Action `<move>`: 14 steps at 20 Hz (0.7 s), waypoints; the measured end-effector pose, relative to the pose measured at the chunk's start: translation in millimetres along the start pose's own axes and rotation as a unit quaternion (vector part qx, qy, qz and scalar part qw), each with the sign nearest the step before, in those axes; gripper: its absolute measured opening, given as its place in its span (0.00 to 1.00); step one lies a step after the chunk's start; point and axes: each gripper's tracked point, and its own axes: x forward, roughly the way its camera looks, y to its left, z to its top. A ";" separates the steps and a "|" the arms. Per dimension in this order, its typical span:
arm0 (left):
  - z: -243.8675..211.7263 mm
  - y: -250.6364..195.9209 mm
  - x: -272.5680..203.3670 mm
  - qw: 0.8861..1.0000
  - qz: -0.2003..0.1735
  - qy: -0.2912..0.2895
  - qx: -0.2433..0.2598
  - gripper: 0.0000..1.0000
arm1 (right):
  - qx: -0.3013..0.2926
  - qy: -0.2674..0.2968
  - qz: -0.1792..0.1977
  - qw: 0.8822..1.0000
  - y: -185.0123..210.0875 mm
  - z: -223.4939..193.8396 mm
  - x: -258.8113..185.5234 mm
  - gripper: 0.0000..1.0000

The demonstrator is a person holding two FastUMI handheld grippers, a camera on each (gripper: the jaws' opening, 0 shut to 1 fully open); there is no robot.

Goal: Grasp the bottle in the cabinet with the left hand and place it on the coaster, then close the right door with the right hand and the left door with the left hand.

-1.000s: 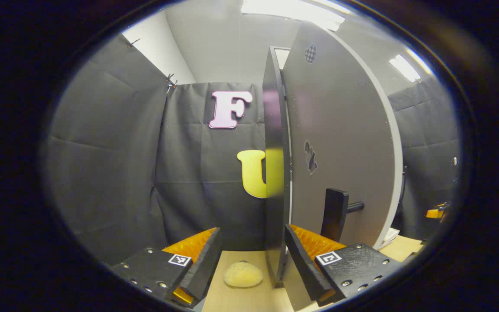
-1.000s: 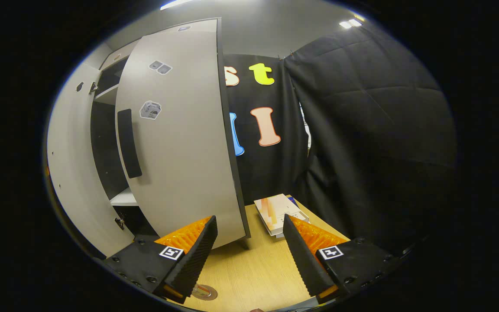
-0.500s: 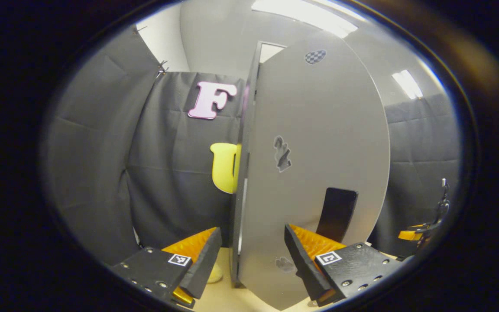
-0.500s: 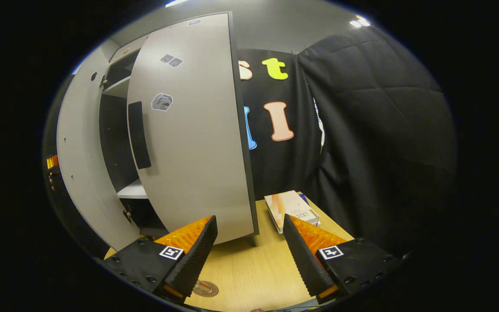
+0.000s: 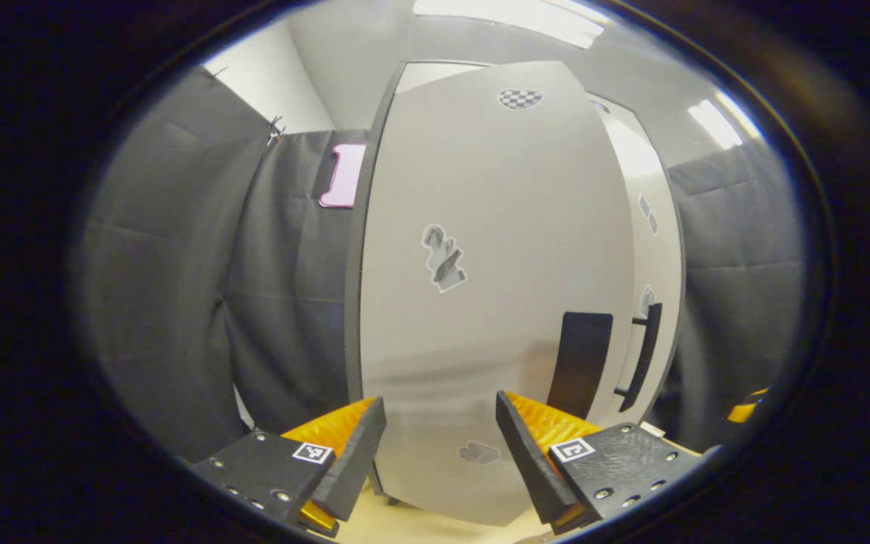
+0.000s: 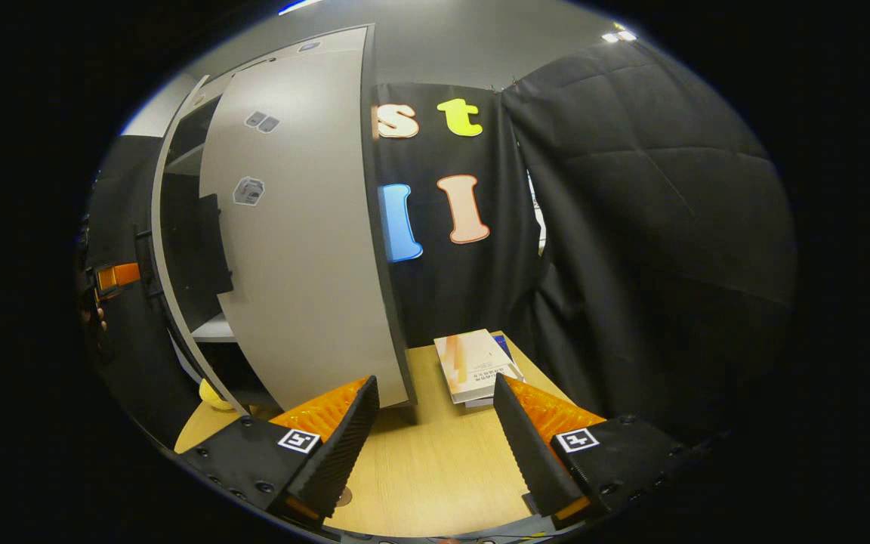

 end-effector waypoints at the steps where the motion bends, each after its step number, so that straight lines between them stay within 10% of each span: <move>1: 3.9 -2.3 -5.5 1.000 0.011 -0.005 0.003 0.91 | 0.001 -0.002 0.001 1.000 -5.5 1.8 -0.5 0.97; 14: 22.7 -7.9 -201.9 0.994 0.103 -0.032 -0.009 0.95 | -0.028 -0.020 0.111 0.993 -22.4 18.5 -0.4 0.97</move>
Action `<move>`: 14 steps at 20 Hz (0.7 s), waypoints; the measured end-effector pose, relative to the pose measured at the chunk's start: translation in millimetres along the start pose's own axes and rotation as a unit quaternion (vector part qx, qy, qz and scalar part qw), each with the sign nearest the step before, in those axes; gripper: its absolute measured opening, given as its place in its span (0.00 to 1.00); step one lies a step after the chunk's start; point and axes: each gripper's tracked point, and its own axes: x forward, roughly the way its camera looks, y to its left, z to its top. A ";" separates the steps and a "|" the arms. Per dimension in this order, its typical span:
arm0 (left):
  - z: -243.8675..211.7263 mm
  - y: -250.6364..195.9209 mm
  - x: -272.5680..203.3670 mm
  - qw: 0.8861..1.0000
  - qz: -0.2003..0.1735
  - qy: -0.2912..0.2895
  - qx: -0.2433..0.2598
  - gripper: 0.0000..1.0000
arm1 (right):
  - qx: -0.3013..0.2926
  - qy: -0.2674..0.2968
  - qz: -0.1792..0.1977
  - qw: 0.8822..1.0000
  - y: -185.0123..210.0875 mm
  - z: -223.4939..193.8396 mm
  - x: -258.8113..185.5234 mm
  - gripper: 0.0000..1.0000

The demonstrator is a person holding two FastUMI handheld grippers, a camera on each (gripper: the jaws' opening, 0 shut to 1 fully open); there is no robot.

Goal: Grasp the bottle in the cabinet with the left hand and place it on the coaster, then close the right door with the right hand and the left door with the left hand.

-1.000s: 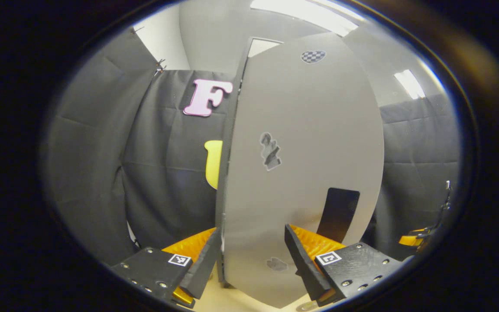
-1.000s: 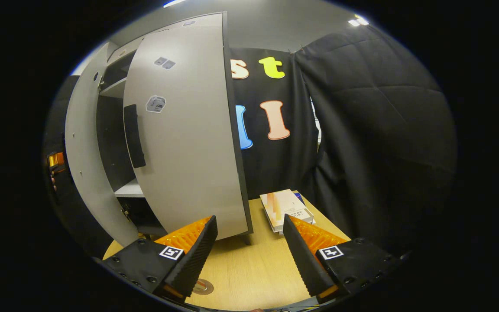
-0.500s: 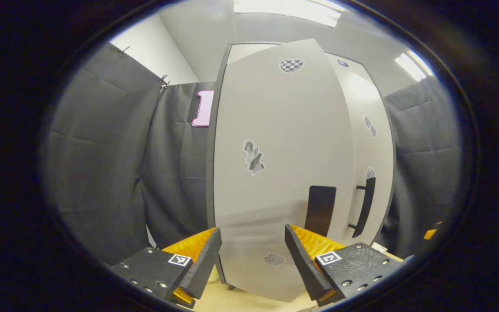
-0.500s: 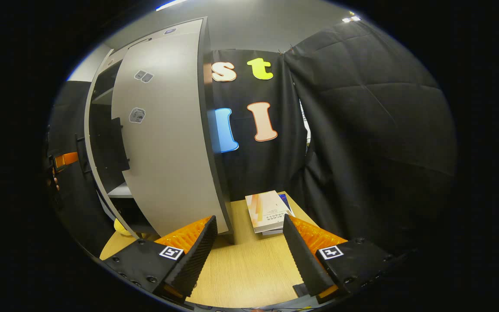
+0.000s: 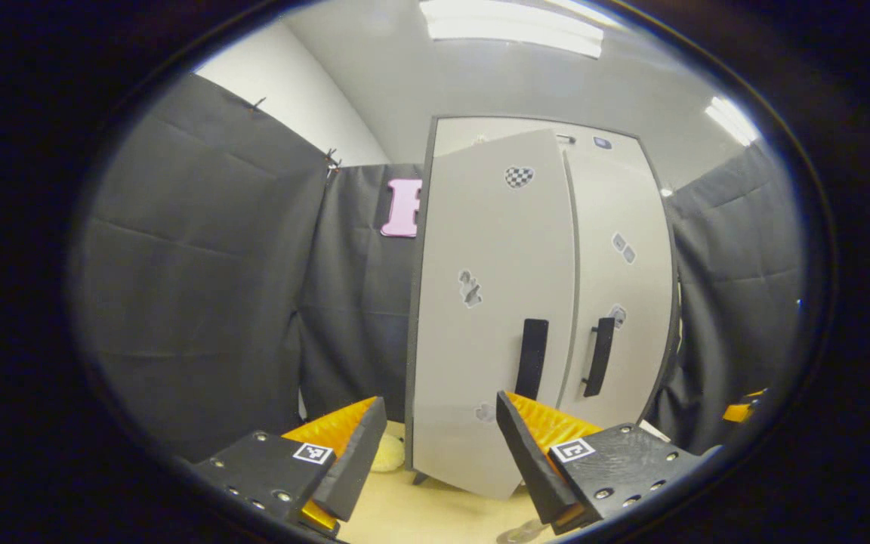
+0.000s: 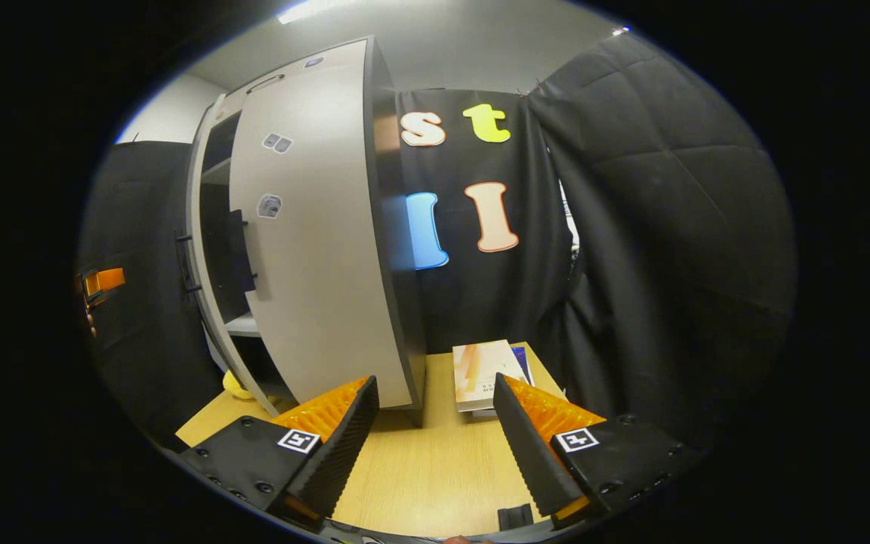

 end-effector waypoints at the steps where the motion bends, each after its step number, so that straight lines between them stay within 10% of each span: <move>1: 2.8 1.1 -17.8 1.000 0.000 -0.002 0.008 0.95 | -0.004 -0.007 0.007 1.000 2.2 5.1 2.3 0.97; 7: 14.4 38.9 -79.6 0.999 0.022 -0.019 0.035 0.95 | 0.004 -0.020 0.033 0.999 38.4 36.4 6.8 0.94; 14: 11.4 69.9 -83.5 0.999 -0.017 -0.035 -0.002 0.96 | 0.031 -0.047 -0.034 0.998 61.0 50.3 -0.5 0.97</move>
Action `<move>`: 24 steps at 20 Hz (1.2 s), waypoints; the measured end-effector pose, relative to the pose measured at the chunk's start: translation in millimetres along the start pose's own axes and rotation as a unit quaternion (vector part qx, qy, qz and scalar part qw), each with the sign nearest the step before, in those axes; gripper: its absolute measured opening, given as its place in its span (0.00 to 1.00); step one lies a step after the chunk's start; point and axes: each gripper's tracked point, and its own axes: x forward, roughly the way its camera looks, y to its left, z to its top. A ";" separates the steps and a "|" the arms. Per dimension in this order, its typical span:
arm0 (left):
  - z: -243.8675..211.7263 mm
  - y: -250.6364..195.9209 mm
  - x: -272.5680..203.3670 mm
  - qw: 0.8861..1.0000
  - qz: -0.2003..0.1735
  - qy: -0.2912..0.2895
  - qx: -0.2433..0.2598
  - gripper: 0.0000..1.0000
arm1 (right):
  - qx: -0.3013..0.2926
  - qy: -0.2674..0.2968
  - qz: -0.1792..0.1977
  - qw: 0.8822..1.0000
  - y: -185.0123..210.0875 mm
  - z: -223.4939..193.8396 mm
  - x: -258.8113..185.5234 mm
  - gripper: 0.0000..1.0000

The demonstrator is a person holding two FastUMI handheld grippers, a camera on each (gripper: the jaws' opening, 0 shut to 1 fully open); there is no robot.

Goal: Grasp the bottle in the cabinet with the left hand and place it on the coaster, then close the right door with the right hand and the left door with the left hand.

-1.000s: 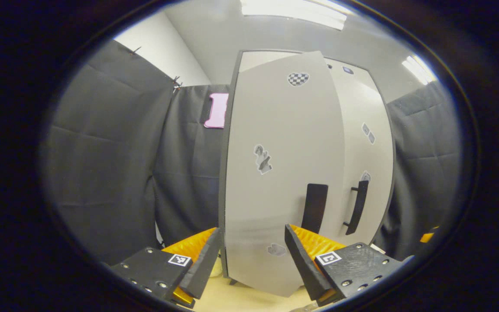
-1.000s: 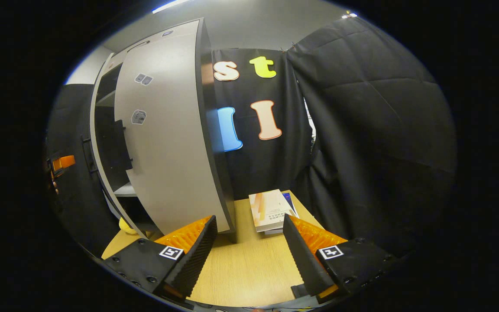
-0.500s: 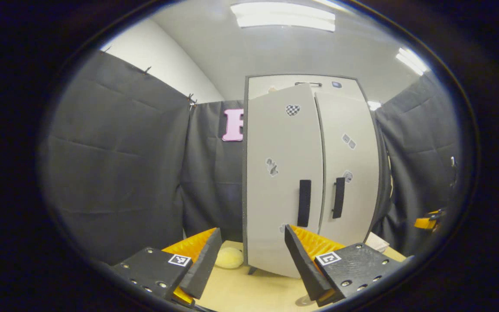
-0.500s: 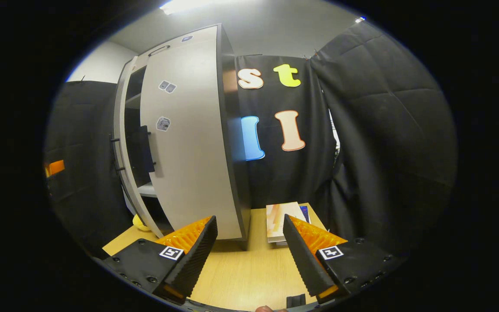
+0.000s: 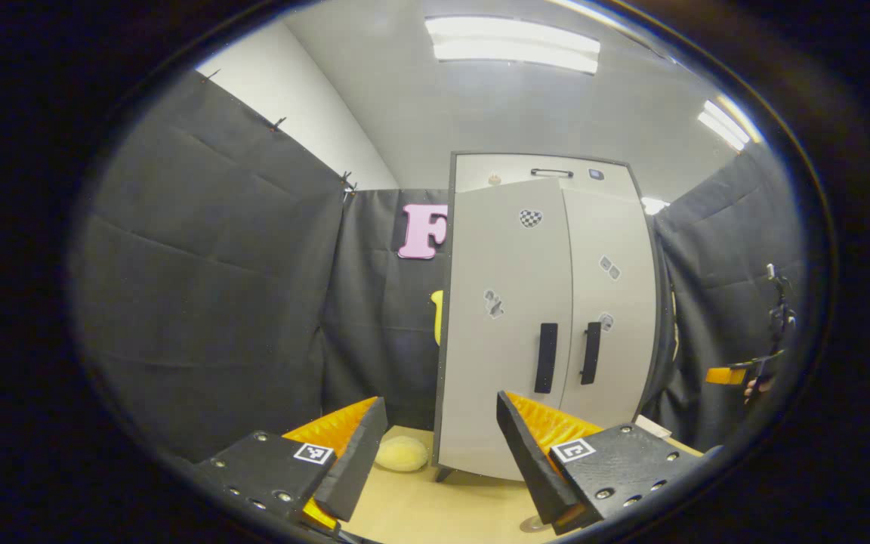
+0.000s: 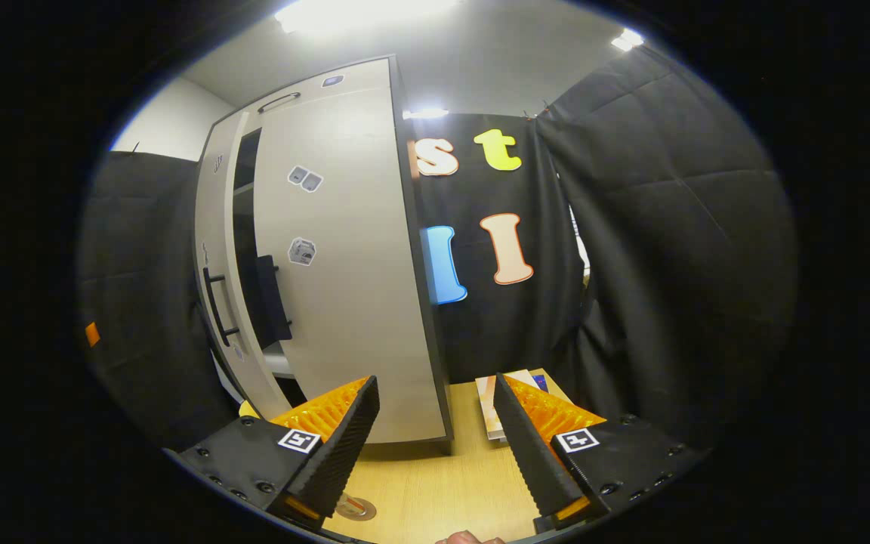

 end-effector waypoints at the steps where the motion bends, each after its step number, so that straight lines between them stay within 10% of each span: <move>1: 1.7 3.3 1.6 1.000 -0.003 -0.001 0.001 0.96 | 0.005 -0.002 -0.005 1.000 2.8 -1.7 -3.1 0.97; 24: -7.6 78.5 -52.5 1.000 0.020 -0.011 -0.001 0.88 | 0.002 -0.027 -0.038 0.999 48.3 -5.3 -21.7 0.92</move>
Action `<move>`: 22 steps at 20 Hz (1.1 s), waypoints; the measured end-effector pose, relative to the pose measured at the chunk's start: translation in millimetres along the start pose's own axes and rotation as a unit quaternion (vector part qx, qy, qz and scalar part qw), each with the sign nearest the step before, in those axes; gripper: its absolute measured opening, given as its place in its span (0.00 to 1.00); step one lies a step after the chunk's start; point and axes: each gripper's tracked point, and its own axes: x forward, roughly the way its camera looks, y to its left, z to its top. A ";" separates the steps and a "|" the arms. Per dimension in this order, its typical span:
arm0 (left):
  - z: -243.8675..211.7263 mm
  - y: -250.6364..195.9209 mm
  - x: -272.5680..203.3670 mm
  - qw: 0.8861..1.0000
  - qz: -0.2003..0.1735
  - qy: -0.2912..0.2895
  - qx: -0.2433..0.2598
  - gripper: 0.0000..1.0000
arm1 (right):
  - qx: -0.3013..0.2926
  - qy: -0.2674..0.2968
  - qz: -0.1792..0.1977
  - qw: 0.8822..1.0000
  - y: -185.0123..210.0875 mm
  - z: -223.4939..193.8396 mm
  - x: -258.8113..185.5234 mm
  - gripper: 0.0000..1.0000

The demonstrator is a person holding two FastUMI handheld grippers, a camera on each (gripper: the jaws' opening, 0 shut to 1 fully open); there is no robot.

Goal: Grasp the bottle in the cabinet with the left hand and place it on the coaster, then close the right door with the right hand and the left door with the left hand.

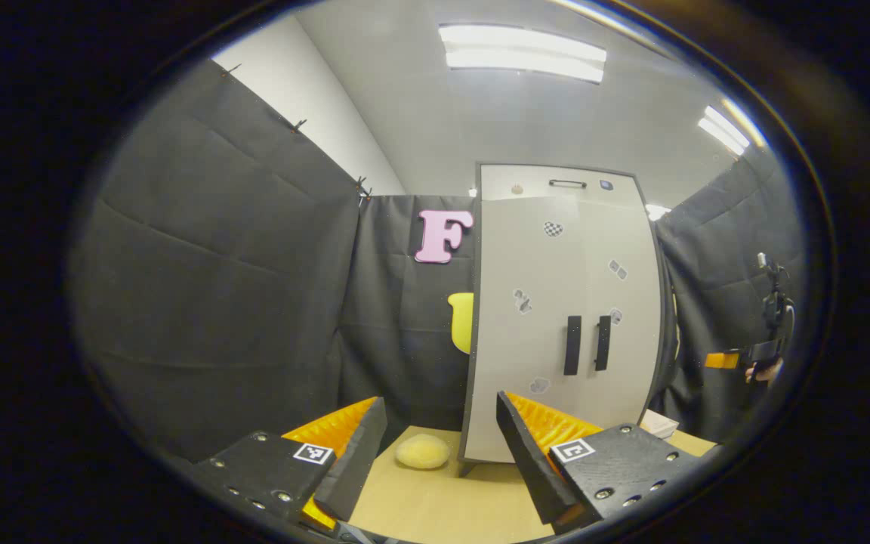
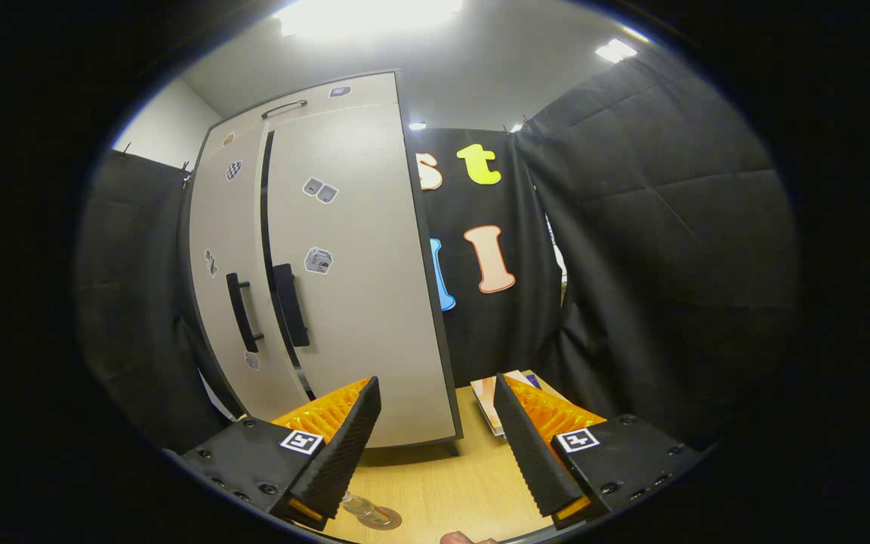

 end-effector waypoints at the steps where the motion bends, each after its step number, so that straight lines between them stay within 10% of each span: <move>1: 0.3 -0.4 -1.3 1.000 0.002 -0.001 -0.004 0.88 | 0.000 0.002 0.004 1.000 3.4 0.2 0.8 0.92; 22: -19.3 5.8 11.0 0.999 -0.014 -0.004 -0.036 0.88 | -0.019 0.008 -0.001 1.000 1.4 -11.2 -12.1 0.91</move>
